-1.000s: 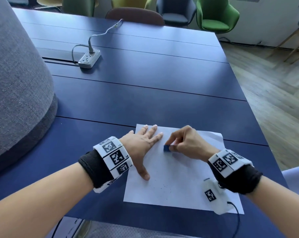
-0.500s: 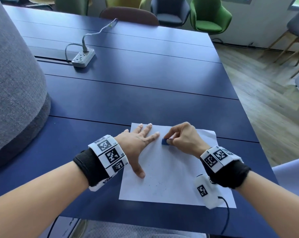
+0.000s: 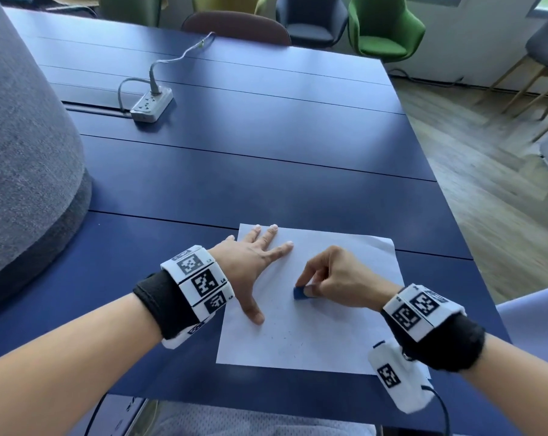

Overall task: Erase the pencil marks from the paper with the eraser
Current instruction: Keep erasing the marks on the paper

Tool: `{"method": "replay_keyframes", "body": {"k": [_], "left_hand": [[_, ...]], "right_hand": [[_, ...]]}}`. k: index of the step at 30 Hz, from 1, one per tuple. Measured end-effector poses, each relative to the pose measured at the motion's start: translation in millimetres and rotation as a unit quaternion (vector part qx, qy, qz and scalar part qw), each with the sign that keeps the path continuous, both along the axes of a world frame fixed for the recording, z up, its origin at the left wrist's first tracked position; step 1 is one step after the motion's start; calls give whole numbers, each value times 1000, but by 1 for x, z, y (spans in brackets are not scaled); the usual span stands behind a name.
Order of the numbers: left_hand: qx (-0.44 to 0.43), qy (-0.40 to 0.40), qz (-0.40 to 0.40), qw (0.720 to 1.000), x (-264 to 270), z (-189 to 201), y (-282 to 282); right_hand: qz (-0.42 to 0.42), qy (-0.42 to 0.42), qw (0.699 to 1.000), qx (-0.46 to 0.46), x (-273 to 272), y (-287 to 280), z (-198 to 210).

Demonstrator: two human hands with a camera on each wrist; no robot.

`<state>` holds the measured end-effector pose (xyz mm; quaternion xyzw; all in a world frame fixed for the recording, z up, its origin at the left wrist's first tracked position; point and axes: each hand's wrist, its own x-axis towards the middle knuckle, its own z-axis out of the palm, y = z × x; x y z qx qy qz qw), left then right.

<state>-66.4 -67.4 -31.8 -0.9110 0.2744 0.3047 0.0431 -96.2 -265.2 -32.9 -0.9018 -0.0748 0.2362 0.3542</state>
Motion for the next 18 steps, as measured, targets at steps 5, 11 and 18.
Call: {"method": "replay_keyframes", "body": {"k": [5,11,18], "left_hand": [[1,0,-2,1000,0,1,0],[5,-2,-4,1000,-1,4,-1],[13,-4,-7,1000,-1,5,-2]], "right_hand": [[-25,-32,999,13,-4,-2,-2],[28,-46,999,-1,-9,-1,-1],[81,4,997,12,-22,-4,1]]}}
